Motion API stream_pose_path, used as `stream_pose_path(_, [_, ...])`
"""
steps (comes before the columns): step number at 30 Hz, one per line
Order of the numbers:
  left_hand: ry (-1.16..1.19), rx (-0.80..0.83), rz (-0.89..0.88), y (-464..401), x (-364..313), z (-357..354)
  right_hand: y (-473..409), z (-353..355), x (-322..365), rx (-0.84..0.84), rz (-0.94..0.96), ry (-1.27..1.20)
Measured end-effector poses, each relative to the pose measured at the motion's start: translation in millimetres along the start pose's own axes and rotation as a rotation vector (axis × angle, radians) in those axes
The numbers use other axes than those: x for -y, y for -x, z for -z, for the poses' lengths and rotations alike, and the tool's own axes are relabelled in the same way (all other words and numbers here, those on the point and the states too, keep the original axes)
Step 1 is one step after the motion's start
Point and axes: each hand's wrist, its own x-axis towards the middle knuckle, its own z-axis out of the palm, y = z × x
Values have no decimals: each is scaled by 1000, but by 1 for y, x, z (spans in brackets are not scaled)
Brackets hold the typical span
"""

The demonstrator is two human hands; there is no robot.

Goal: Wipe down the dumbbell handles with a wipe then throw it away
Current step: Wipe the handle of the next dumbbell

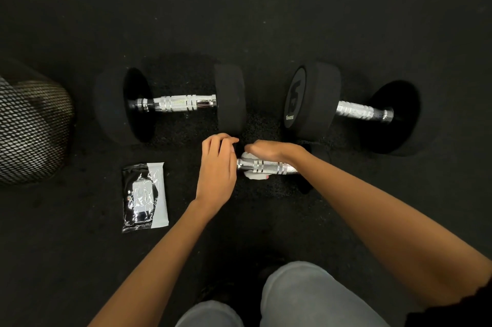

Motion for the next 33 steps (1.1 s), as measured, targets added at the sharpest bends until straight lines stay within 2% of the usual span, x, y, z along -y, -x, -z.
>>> stream_pose_path(6, [-11,13,5,0,-2,1,-10,-16,9,-77,58,5])
stream_pose_path(8, [9,3,19,0,-2,1,-8,-25,5,-154,110,270])
stream_pose_path(10, [14,-4,25,0,-3,2,-3,-40,-6,-349,222,492])
stream_pose_path(13, [8,2,17,0,-4,2,5,-67,-33,-676,425,432])
stream_pose_path(15, [10,8,20,1,-3,2,6,-78,-52,-765,550,462])
stream_pose_path(19, [4,7,26,2,-5,3,7,-81,-63,-846,652,529])
stream_pose_path(26, [23,0,36,0,-3,2,15,-72,-82,-966,720,416])
stream_pose_path(29, [7,4,26,0,-4,2,11,-74,-71,-902,734,339])
stream_pose_path(33, [-14,10,18,0,-5,4,8,-78,-57,-809,778,386])
